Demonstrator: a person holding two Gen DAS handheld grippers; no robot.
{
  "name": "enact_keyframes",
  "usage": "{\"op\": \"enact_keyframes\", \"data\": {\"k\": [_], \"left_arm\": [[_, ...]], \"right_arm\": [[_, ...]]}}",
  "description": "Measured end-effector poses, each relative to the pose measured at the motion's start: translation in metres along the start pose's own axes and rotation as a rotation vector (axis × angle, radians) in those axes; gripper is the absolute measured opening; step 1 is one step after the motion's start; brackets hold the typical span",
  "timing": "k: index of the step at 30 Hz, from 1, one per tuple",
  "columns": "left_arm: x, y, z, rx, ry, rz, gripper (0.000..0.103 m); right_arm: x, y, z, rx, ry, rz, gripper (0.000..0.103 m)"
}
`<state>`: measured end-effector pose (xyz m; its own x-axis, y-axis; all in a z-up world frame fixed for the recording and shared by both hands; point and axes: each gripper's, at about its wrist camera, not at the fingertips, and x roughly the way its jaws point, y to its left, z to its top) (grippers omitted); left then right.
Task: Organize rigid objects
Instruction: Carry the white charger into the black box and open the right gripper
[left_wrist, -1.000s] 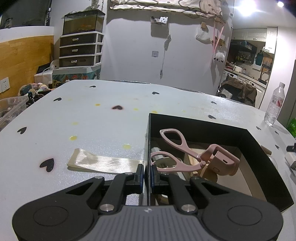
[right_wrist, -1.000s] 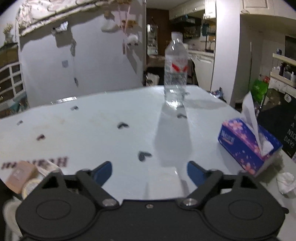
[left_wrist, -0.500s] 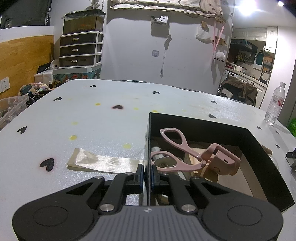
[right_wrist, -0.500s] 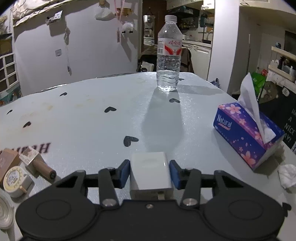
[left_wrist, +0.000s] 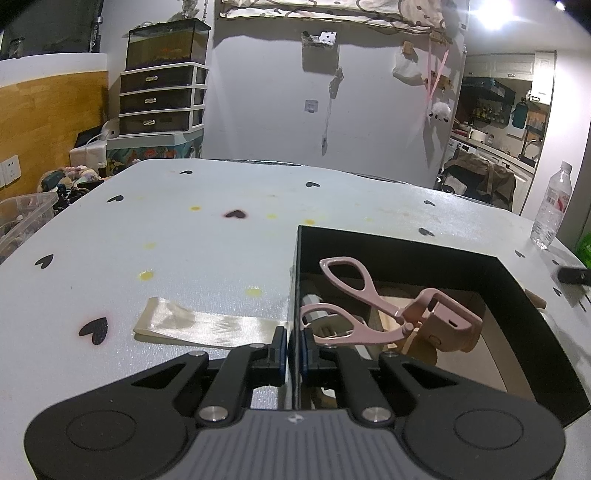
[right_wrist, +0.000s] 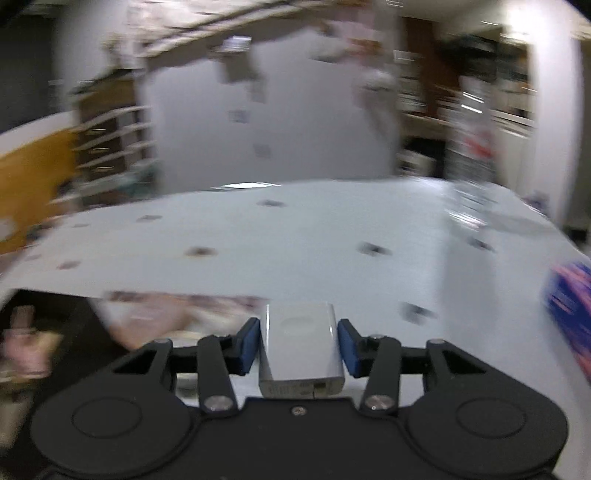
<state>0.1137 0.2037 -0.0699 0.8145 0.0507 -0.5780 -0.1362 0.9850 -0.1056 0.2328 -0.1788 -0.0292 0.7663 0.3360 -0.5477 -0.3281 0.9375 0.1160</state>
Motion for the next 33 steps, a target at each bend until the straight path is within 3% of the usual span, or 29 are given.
{"op": "enact_keyframes", "data": {"k": [6,13,17,22,33], "left_arm": [[0.000,-0.001,0.000,-0.007,0.000,0.000,0.007],[0.000,-0.003,0.001,-0.009,-0.001,0.004,0.007],[0.000,-0.004,0.002,-0.014,-0.002,0.004,0.007],[-0.001,-0.005,0.002,-0.014,-0.004,0.004,0.007],[-0.003,-0.006,0.001,-0.009,-0.010,0.004,0.007]], "right_arm": [[0.004,0.063,0.031,-0.248,0.060,0.286,0.046],[0.014,0.124,0.049,-0.542,0.122,0.460,0.046],[0.022,0.146,0.041,-0.737,0.163,0.519,0.046],[0.038,0.164,0.030,-0.922,0.197,0.509,0.046],[0.059,0.175,0.018,-1.127,0.218,0.529,0.045]]}}
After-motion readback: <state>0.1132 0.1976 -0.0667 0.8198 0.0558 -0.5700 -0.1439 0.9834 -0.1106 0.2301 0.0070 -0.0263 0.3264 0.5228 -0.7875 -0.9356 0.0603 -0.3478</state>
